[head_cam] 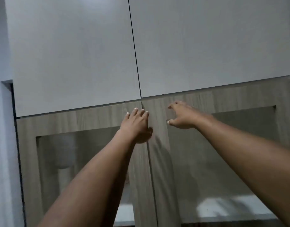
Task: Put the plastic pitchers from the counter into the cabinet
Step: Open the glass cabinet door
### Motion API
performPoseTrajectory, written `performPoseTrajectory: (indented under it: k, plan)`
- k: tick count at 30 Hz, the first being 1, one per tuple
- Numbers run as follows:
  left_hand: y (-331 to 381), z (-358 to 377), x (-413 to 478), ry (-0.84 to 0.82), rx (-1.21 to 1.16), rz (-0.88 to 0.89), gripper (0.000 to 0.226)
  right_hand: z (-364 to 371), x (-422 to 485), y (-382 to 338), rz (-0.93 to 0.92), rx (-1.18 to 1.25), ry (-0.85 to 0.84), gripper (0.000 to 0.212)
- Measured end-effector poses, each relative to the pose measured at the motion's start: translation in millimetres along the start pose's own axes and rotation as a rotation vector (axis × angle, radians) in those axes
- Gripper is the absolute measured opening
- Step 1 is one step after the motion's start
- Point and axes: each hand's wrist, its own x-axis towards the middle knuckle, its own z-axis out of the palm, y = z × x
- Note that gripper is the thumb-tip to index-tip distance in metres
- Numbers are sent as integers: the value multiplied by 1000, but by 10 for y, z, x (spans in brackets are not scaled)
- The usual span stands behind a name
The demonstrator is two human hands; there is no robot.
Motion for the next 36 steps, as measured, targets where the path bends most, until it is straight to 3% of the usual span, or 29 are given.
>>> performPoseTrajectory:
  k: [5, 17, 28, 36]
  plan:
    - [-8, 156, 441, 124, 42, -25, 80, 39, 411, 84, -119, -273, 234, 63]
    - [109, -13, 507, 264, 101, -50, 77, 2, 334, -67, -87, -130, 309, 47]
    - [608, -792, -600, 461, -427, 10, 63, -474, -830, -310, -37, 189, 676, 37]
    - [1371, -1554, -1261, 684, -649, 245, 42, -1290, -1826, -106, -77, 485, 694, 28]
